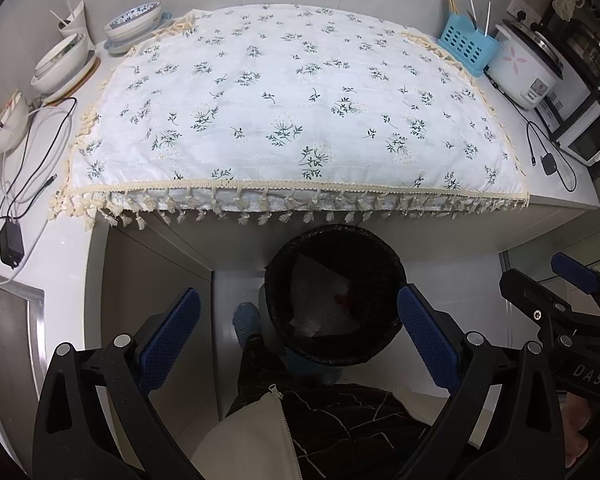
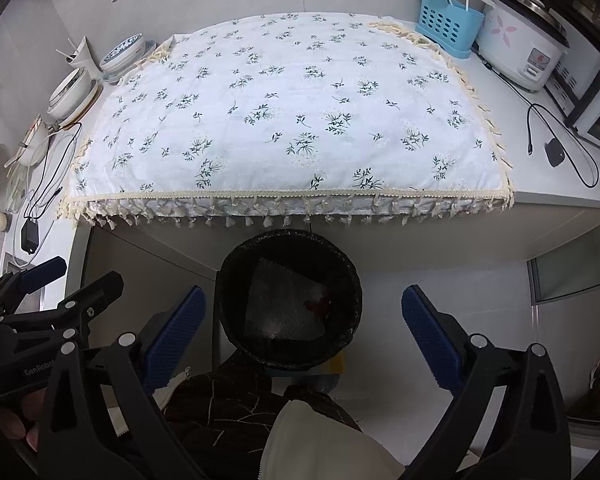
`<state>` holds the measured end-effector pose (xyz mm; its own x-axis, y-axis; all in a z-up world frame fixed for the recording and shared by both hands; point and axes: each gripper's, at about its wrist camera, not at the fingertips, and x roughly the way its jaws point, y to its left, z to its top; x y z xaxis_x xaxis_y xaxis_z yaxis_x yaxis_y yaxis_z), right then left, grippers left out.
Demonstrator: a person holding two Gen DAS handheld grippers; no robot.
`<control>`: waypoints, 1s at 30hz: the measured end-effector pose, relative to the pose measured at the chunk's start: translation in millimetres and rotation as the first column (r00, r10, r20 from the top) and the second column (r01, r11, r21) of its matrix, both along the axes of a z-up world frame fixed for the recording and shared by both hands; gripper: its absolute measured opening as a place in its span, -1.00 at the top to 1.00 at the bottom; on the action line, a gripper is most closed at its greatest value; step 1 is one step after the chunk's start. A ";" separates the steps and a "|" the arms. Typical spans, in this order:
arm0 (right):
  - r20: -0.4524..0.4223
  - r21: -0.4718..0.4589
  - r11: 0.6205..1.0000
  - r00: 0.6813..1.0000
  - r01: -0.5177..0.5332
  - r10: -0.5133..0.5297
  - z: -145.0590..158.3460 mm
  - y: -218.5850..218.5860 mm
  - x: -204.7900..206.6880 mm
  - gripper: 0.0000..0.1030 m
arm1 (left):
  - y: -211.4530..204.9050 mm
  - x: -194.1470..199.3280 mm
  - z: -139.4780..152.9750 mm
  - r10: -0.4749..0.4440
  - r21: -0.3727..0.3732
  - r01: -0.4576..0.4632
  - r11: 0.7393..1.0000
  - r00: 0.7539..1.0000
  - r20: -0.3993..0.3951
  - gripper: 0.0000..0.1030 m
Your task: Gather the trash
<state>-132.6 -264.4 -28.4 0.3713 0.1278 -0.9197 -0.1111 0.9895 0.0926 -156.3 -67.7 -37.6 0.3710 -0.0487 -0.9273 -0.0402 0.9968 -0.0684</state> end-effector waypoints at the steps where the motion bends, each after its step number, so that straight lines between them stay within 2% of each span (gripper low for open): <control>1: -0.001 0.001 1.000 1.000 0.001 -0.001 -0.2 -0.1 0.0 -0.83 | 0.4 0.1 0.0 0.001 -0.001 -0.001 1.000 1.000 0.001 -0.88; 30: -0.017 0.005 1.000 1.000 -0.004 0.004 -4.0 -2.4 4.1 -0.83 | -2.9 3.1 0.2 0.003 -0.014 -0.003 1.000 1.000 -0.003 -0.88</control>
